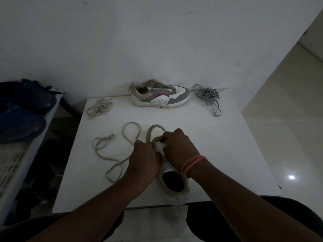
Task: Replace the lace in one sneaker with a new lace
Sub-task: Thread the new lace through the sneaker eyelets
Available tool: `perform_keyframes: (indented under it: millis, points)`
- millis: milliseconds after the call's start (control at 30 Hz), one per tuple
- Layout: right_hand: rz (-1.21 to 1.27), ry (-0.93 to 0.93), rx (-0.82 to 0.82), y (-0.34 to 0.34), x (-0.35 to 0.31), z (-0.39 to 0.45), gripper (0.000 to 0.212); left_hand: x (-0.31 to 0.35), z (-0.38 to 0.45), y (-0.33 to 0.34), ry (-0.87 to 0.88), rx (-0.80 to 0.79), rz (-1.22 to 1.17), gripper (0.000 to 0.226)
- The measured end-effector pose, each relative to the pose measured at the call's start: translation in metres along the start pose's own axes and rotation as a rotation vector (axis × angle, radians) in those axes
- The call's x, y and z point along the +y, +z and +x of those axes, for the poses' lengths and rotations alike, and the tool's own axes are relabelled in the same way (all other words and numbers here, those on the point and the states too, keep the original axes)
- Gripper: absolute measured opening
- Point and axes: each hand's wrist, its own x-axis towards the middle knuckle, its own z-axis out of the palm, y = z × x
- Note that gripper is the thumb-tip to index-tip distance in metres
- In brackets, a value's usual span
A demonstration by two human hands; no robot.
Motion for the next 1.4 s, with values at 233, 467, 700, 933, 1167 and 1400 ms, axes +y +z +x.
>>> perform_keyframes:
  millis: [233, 467, 700, 933, 1167, 1400]
  points:
    - [0.011, -0.037, 0.144, 0.013, -0.004, 0.003, 0.022, -0.003, 0.001, 0.006, -0.037, -0.003, -0.067, 0.025]
    - [-0.093, -0.078, 0.221, 0.017, -0.003, 0.004, 0.015, -0.005, 0.003, 0.002, -0.069, 0.001, -0.198, 0.028]
    - [-0.172, 0.071, 0.229, -0.028, 0.001, 0.008, 0.020, -0.011, 0.008, -0.002, -0.107, -0.032, -0.098, 0.020]
    - [-0.378, 0.554, 0.425, -0.093, 0.068, 0.007, 0.035, -0.012, 0.012, -0.003, -0.156, -0.091, -0.158, 0.045]
    - [-0.293, -0.102, 0.124, -0.004, 0.000, -0.001, 0.025, -0.015, 0.019, -0.003, -0.072, -0.074, -0.149, 0.031]
    - [-0.387, -0.196, 0.163, 0.006, -0.009, 0.006, 0.022, -0.019, 0.021, 0.001, -0.034, -0.028, -0.121, 0.028]
